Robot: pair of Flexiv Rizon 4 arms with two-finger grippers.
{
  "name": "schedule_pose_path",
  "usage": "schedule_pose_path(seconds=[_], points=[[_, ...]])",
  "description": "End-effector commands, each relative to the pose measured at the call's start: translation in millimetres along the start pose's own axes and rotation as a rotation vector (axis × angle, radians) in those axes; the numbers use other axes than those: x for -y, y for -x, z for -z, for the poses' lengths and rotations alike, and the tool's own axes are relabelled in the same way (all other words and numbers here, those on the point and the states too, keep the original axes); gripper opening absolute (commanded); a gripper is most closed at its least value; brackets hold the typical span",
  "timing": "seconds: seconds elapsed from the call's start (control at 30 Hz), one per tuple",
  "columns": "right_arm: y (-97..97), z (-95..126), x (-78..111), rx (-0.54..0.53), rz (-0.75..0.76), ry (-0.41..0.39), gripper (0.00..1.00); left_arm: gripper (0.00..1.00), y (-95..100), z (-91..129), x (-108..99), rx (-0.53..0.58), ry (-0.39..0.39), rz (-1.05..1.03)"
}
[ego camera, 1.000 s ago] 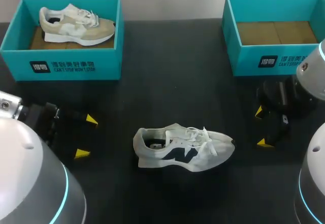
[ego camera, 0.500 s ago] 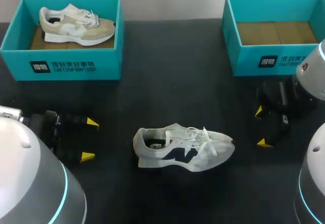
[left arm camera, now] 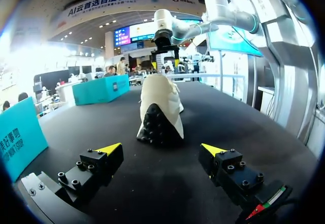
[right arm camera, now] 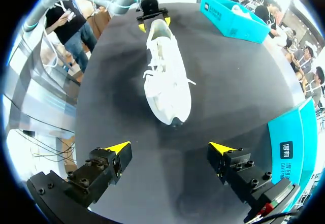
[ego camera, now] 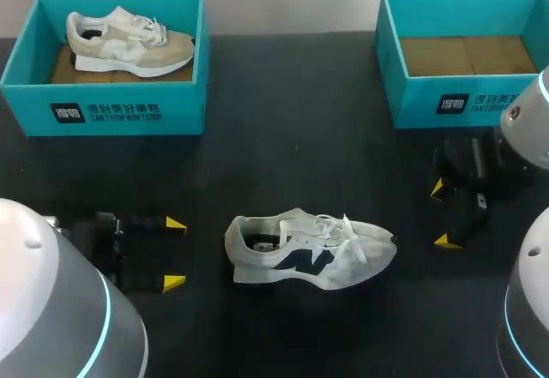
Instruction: Take the shoe out of the shoebox, open the shoe tongue, remove and reinsert the insole, then place the shoe into the shoebox
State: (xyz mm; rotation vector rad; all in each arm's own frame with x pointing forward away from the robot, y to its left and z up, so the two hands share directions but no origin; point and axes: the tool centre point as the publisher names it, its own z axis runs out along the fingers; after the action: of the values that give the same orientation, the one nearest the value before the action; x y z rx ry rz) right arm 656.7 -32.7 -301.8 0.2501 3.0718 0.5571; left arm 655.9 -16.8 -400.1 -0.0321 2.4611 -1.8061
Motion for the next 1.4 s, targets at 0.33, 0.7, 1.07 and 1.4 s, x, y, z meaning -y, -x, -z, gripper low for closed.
schedule_pose_path(seconds=[0.33, 0.7, 1.07, 1.4], points=[[-0.9, -1, -0.2, 0.003, -0.001, -0.002, 1.0, 1.0, 10.3, -20, -10, -0.074, -0.049, 0.048], [-0.9, -1, -0.2, 0.003, -0.001, -0.002, 1.0, 1.0, 0.7, -41, -2, -0.102, -0.122, 0.016], [-0.9, -1, -0.2, 0.003, -0.001, -0.002, 1.0, 1.0, 3.6, -46, 8, -0.087, -0.136, 0.028], [-0.9, -1, -0.2, 0.003, -0.001, -0.002, 1.0, 1.0, 3.6, -46, 8, -0.087, -0.136, 0.028]])
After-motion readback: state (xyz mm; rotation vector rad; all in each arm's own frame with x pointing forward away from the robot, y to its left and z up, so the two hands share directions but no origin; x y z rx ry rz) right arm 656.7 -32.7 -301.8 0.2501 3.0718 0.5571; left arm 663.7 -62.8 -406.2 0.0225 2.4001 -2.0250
